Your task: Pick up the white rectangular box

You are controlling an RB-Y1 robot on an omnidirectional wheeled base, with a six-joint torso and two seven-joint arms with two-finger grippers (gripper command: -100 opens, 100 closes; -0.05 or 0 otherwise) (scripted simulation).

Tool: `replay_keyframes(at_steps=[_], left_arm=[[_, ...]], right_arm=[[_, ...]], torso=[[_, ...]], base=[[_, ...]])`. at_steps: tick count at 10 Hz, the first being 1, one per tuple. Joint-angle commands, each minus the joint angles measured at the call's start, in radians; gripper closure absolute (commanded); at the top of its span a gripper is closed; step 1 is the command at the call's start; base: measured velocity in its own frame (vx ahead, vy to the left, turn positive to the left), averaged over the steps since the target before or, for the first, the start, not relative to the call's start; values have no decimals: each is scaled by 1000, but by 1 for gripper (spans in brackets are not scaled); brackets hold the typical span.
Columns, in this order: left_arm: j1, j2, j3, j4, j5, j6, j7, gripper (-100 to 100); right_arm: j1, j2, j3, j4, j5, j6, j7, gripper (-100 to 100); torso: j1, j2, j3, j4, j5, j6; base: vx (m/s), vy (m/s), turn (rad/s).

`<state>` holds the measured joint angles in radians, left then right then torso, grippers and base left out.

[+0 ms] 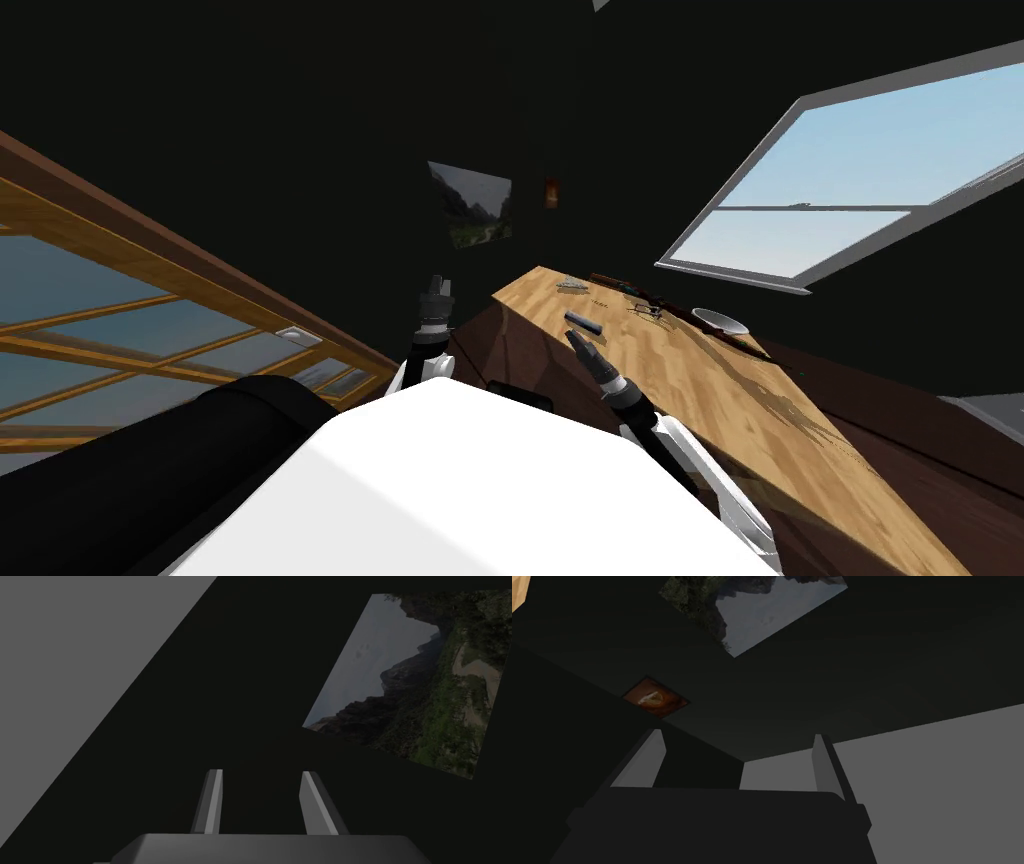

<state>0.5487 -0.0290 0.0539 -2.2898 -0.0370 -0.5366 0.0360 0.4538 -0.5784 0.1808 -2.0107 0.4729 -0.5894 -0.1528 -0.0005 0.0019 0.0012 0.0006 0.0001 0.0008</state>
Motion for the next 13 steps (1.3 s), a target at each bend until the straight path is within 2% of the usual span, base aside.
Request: replay_keyframes(at_steps=[1, 2, 3, 4, 5, 6, 7, 8, 9, 10, 11, 12, 13], left_arm=[[0, 0, 0, 0, 0, 0, 0, 0], [0, 0, 0, 0, 0, 0, 0, 0], [0, 0, 0, 0, 0, 0, 0, 0], [0, 0, 0, 0, 0, 0, 0, 0], [0, 0, 0, 0, 0, 0, 0, 0], [0, 0, 0, 0, 0, 0, 0, 0], [0, 0, 0, 0, 0, 0, 0, 0], [0, 0, 0, 0, 0, 0, 0, 0], [0, 0, 0, 0, 0, 0, 0, 0], [0, 0, 0, 0, 0, 0, 0, 0], [0, 0, 0, 0, 0, 0, 0, 0], [0, 0, 0, 0, 0, 0, 0, 0], [0, 0, 0, 0, 0, 0, 0, 0]], right_arm=[[-4, -50, 16, 46, 46, -9, -5, -100], [-4, -56, 16, 46, 46, -9, -5, -100], [-5, -95, 32, 79, 89, -18, -7, -100], [-5, -99, 32, 88, 89, -18, -7, -100], [-6, -140, 48, 113, 132, -27, -10, -100], [-6, -140, 48, 132, 132, -27, -10, -100], [-7, -181, 65, 164, 174, -36, -13, -100], [-7, -181, 65, 177, 175, -36, -13, -100], [-8, -220, 81, 201, 218, -45, -15, -100], [-8, -220, 81, 224, 218, -45, -15, -100], [-9, -258, 97, 258, 262, -53, -18, -100], [-9, -258, 97, 273, 262, -53, -18, -100], [-10, -296, 112, 312, 305, -61, -22, -100]], torso=[[0, 0, 0, 0, 0, 0], [0, 0, 0, 0, 0, -1], [0, 0, 0, 0, 0, 0], [1, 0, 0, 0, 0, -1], [0, -1, 0, 0, 0, 0], [0, -1, -1, 0, 0, -1], [-1, -1, -1, 0, 0, 0], [0, -1, -1, 0, 0, -1], [-1, -1, -1, 0, 0, 1], [0, -2, -1, 0, 0, -1], [-1, -2, -1, 0, 0, 0], [-1, -2, -1, 0, 0, -1], [-2, -2, -1, 0, 0, 1]], base=[[-19, 34, 294], [-15, 24, 145], [-11, 41, 264], [-6, 29, 154], [-3, 31, 322], [1, 18, 147], [2, 31, 367], [4, 16, 139], [8, 30, 241], [12, 17, 155], [18, 18, 333], [19, 4, 148], [25, 9, 251]])
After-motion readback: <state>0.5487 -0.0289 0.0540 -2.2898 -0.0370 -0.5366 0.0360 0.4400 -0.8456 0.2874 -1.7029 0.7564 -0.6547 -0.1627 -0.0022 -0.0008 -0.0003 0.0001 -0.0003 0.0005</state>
